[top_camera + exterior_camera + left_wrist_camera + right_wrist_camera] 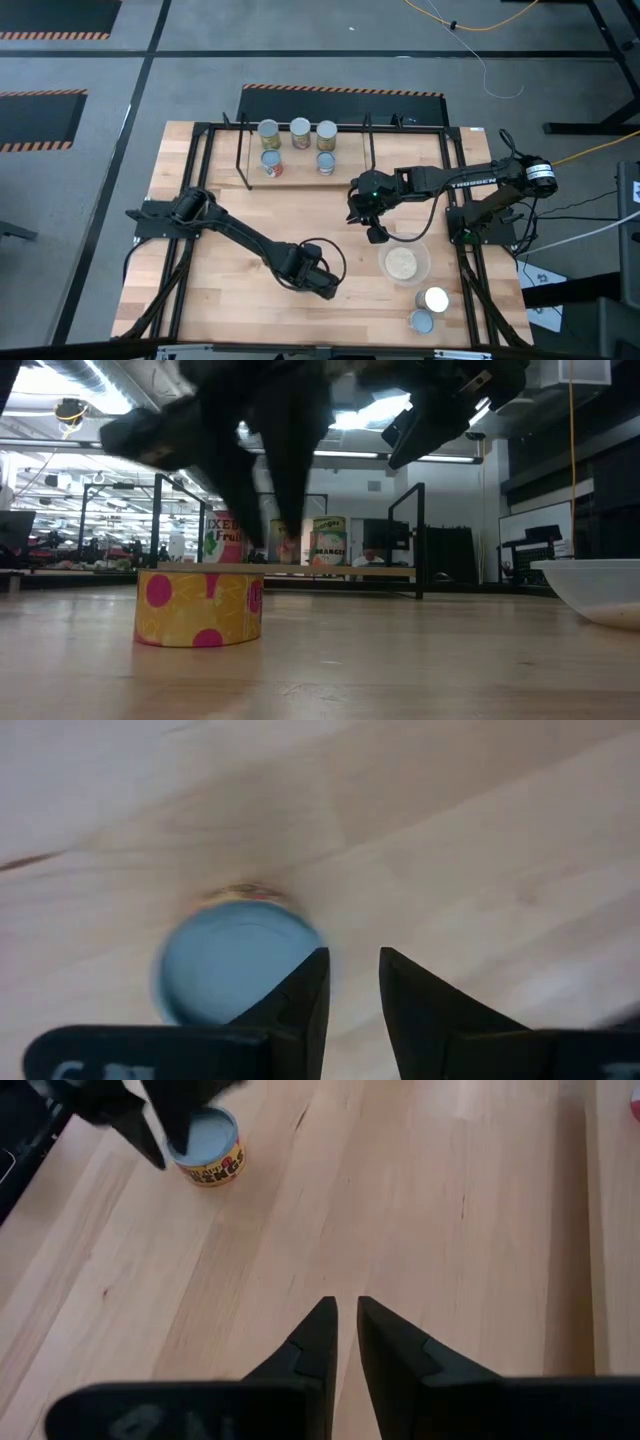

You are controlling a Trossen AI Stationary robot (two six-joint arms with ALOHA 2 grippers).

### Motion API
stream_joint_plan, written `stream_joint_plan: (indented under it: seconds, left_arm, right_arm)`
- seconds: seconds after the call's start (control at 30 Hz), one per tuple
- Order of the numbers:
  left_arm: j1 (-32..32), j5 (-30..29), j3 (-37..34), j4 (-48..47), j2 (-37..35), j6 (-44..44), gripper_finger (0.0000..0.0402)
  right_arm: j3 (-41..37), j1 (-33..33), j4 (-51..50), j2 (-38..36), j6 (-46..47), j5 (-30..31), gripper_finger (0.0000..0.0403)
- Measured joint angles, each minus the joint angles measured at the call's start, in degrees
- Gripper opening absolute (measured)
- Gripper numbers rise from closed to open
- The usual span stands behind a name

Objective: Pick and place cans onto a shelf
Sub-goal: Put the canned pineapple rings on the shelf

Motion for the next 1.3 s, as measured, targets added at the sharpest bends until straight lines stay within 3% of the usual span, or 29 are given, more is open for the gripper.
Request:
stream_joint_plan:
  seconds: [0.87,1.13,1.3]
  left_arm:
    - [0.07,3.9,0.06,-1.39,3.59,3.46,0.0082]
    - [0.25,3.86,0.02,-2.26,3.65,6.75,0.0012]
    - [0.86,4.56,-0.09,-3.0,3.24,14.74,0.0009]
  right_arm:
    - [0.0,0.0,0.0,0.0,0.16,-0.08,0.0049]
    - [0.0,0.0,-0.02,0.0,-0.07,0.02,0.0049]
    - [0.0,0.0,-0.09,-0.12,-0.12,0.02,0.0049]
